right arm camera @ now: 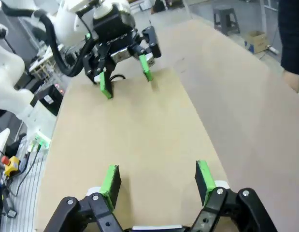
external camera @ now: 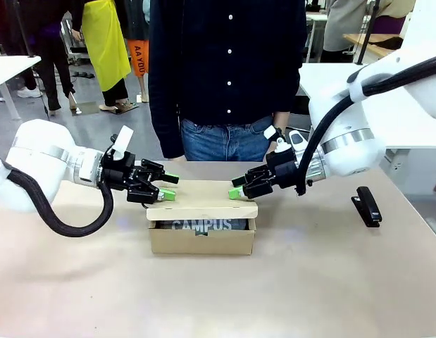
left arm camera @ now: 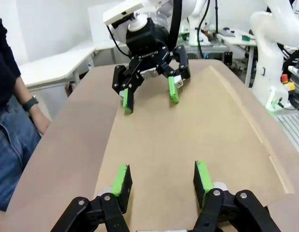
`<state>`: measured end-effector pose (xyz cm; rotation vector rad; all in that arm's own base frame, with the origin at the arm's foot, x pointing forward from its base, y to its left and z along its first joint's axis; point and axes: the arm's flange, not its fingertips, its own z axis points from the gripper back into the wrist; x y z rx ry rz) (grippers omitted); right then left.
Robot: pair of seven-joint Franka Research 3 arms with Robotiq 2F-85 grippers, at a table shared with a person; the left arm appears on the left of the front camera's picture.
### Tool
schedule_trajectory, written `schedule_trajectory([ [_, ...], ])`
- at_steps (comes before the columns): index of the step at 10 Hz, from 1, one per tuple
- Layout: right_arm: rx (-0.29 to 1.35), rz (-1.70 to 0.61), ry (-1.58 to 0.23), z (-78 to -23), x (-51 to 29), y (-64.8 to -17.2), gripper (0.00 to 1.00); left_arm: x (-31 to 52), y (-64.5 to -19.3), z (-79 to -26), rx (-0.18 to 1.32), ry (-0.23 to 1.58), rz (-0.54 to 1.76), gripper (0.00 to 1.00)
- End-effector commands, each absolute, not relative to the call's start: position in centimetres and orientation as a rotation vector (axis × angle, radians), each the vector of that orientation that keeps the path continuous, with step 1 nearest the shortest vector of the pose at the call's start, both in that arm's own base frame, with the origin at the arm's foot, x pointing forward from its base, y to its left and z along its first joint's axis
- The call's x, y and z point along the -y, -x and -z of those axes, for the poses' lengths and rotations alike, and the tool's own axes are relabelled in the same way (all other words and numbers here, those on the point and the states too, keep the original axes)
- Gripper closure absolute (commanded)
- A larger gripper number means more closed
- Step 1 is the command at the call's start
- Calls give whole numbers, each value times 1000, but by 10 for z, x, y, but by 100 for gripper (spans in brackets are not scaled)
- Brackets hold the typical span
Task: Pack the items into the box.
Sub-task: Close the Mailer Box.
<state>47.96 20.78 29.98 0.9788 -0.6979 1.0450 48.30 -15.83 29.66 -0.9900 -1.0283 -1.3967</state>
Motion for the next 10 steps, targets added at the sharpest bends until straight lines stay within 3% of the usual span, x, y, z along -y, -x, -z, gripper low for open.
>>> schedule_trajectory([
  [1,636,-1088,-960,-288,-212,-476,18,159,-477,-290,1013,958,1437,31],
  [6,725,-1068,-978,-307,-195,-466,18,147,-473,-307,1098,967,1423,31],
  [8,786,-960,-1133,-340,-160,-448,18,117,-465,-339,1177,1077,1309,31],
  [10,725,-737,-1386,-373,-116,-418,18,72,-445,-371,1151,1229,1132,31],
])
